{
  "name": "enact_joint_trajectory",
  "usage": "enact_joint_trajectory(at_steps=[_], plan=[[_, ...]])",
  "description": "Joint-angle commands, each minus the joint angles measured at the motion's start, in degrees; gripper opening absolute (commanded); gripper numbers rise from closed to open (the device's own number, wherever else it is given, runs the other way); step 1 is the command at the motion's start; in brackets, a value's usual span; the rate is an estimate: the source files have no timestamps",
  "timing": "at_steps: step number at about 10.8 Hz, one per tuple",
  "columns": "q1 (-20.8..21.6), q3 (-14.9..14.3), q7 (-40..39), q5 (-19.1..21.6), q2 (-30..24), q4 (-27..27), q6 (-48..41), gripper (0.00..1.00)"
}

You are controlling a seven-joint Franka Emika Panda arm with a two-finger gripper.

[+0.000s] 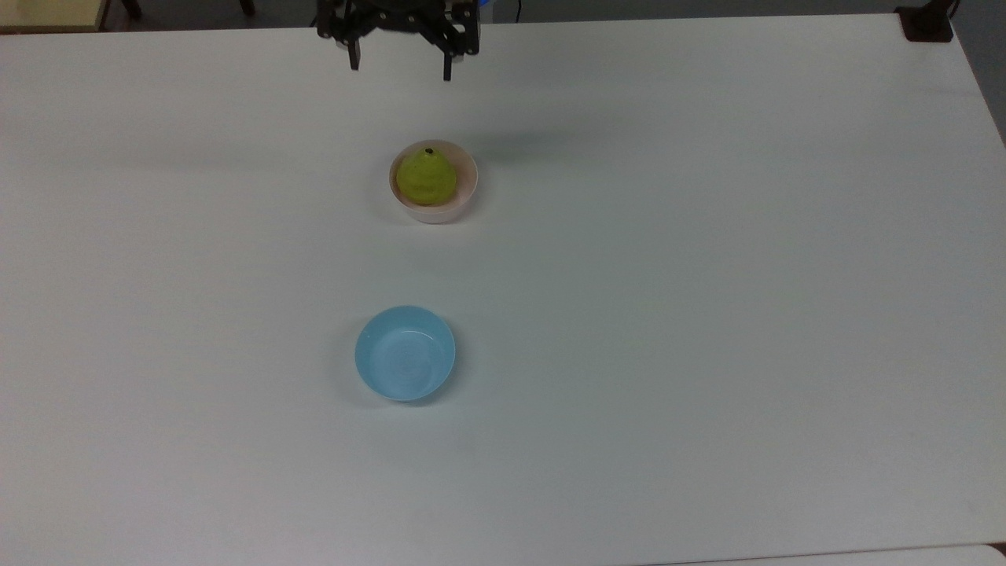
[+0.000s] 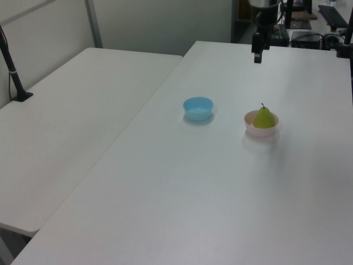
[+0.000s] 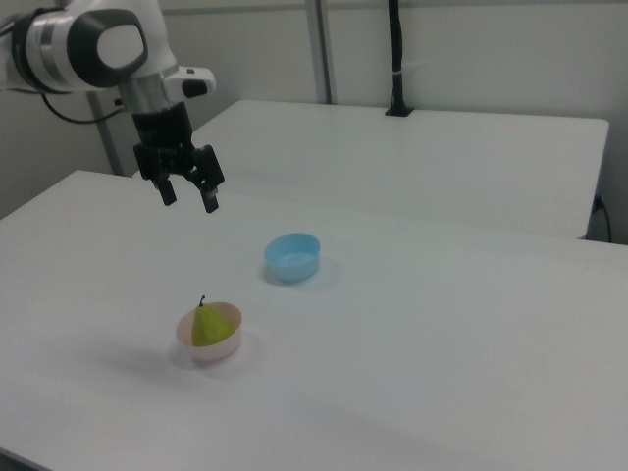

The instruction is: Place the pear in the bowl

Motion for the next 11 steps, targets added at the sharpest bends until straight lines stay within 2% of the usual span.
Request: enact_joint_trajectory(at_steps=[1, 3, 8, 9, 10, 11], plan=[[-2.47, -0.42, -0.67, 1.65, -0.86, 3.62, -3.9, 1.0], [-2.75, -0.42, -1.02, 3.23, -0.85, 3.72, -3.99, 1.0], [-3.71, 0.27, -0.49, 3.24, -0.85, 3.72, -4.08, 1.0], [-7.98, 2.8, -0.49, 3.41, -0.85, 3.63, -4.08, 1.0], [-14.11, 9.62, -0.49, 3.59, -0.85, 3.63, -4.08, 1.0], [-17.74, 13.25, -0.49, 3.59, -0.85, 3.63, -4.08, 1.0]])
